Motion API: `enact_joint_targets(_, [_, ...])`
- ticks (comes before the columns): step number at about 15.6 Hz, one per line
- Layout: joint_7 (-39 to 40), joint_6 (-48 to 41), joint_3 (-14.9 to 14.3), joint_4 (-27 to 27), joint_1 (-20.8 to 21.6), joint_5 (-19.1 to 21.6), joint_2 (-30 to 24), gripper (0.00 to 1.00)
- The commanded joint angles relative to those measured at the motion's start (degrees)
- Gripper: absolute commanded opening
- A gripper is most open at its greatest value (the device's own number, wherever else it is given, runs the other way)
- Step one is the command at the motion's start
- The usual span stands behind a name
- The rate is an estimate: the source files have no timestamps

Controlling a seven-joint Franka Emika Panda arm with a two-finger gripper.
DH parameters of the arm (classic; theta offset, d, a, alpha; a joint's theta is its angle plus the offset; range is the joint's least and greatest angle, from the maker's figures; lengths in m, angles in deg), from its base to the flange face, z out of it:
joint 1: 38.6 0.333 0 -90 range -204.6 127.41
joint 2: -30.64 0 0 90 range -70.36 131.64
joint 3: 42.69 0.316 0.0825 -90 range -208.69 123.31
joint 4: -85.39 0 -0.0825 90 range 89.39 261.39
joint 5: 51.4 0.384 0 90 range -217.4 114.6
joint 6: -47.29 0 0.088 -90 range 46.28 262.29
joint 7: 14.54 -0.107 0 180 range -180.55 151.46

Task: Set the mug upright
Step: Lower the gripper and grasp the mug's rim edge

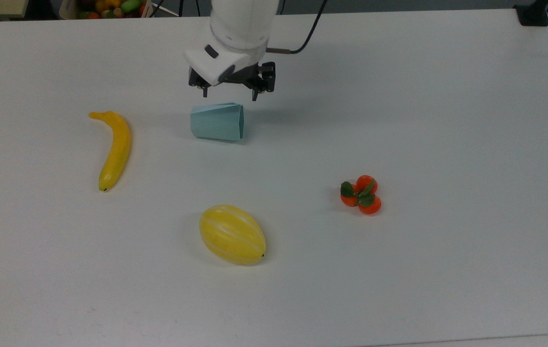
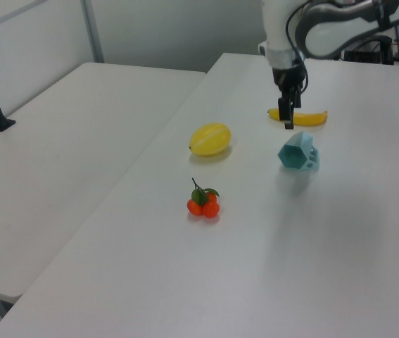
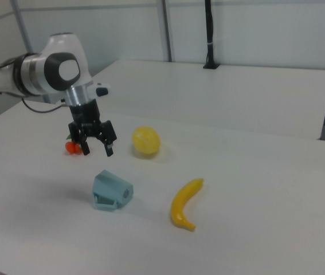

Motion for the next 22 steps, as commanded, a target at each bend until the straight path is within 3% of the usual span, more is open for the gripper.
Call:
enact_joint_targets(1, [-7.3,0.1,-0.5,1.2,3.5,-6.1,2.2,0.99])
enact_joint_targets(5, [-12.3,0.4,-0.4,3.7,5.6,-13.3,4.0,0.99])
enact_joint_targets(11, [-14.1,2.9,-0.4,6.6,6.3,-19.0,5.1,0.79])
enact_joint_targets(15, [-14.2,4.7,-0.4,8.9,6.1,-24.3,5.1,0.56])
enact_joint_targets(18, [-14.9,5.2,-0.4,9.0,6.1,-24.5,5.1,0.27])
enact_joint_targets(22, [-15.4,5.5,-0.4,8.5,5.7,-24.5,3.7,0.03])
